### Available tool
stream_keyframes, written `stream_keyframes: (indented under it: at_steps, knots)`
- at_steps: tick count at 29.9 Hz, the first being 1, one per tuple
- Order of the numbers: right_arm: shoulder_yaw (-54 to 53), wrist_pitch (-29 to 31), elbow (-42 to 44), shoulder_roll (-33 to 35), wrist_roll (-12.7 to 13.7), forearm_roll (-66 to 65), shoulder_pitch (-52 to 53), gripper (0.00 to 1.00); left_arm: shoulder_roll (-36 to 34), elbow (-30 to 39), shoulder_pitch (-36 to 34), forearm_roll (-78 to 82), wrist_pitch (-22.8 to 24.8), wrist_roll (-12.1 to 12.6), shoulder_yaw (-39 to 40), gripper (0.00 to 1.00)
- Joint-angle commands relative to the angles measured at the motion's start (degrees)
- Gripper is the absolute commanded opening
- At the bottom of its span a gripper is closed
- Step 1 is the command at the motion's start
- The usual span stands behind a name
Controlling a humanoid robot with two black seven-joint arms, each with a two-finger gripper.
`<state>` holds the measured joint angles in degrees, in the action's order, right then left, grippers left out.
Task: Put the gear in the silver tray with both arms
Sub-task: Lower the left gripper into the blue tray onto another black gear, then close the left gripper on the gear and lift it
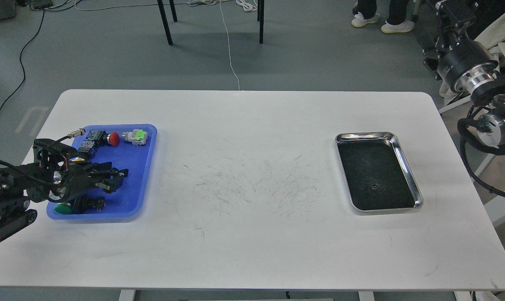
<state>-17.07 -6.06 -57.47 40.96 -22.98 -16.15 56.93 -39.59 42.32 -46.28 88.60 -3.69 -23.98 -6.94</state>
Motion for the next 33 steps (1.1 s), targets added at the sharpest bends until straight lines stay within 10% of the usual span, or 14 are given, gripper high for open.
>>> stream_keyframes:
  at_steps: [1, 33]
  knots:
    - [-0.06, 0.00, -0.01, 0.09, -0.05, -0.02, -0.32, 0.92, -0.05, -0.13, -0.04, 0.00, 0.08, -0.46, -0.09, 0.45]
    - [-0.24, 0.09, -0.01, 0.00, -0.05, -0.10, -1.12, 0.92, -4.00, 0.30, -1.17, -0.79, 0.52, -4.02, 0.61, 0.18]
